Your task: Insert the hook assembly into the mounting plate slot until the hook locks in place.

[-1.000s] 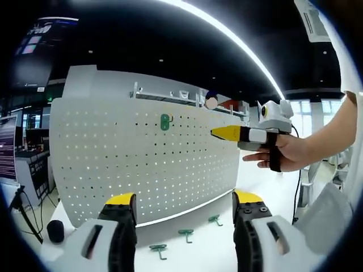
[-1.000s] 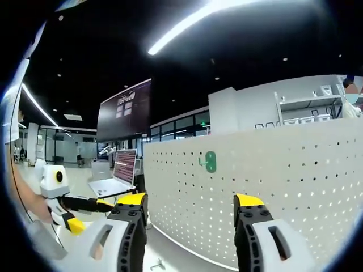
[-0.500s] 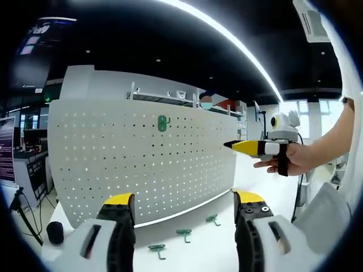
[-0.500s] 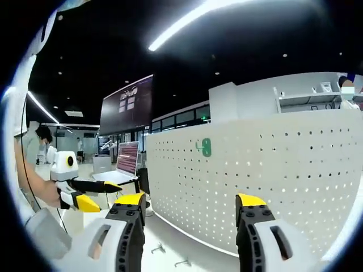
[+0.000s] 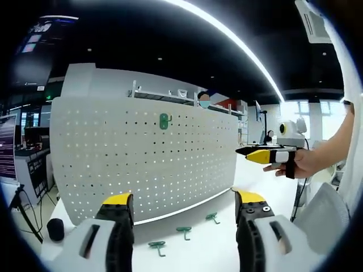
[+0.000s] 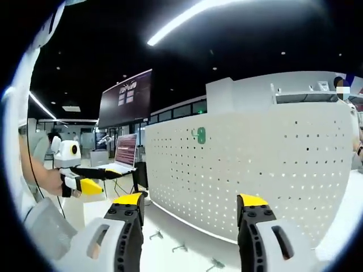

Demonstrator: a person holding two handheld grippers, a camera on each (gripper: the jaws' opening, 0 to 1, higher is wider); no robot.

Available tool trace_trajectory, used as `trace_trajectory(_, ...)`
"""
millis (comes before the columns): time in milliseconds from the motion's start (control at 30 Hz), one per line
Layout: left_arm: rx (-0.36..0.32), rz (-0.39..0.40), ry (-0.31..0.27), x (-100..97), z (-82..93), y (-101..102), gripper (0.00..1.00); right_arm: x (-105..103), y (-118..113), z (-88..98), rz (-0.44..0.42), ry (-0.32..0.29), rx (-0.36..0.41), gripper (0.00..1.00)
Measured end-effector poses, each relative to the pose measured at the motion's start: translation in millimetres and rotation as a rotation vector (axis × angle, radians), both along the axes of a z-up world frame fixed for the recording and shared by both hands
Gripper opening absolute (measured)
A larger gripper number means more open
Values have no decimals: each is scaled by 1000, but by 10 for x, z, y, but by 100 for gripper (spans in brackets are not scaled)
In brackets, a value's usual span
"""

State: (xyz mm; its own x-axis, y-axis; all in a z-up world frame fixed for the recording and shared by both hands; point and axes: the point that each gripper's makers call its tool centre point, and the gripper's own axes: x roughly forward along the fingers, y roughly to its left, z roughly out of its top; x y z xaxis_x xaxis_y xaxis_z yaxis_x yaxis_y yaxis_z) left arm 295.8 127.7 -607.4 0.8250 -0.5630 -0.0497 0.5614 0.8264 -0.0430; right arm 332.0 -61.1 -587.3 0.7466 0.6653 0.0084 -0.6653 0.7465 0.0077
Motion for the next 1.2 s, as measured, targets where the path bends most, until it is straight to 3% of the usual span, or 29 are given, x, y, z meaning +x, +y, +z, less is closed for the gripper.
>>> trace_trajectory(700,-4,-2,25,-87,-112,49,78,-233,-393,-283,-73,60,4,66)
trace_trajectory(1200,9,-5,39,-129,-182,58,78,-352,-532,-423,-103,92,-1,67)
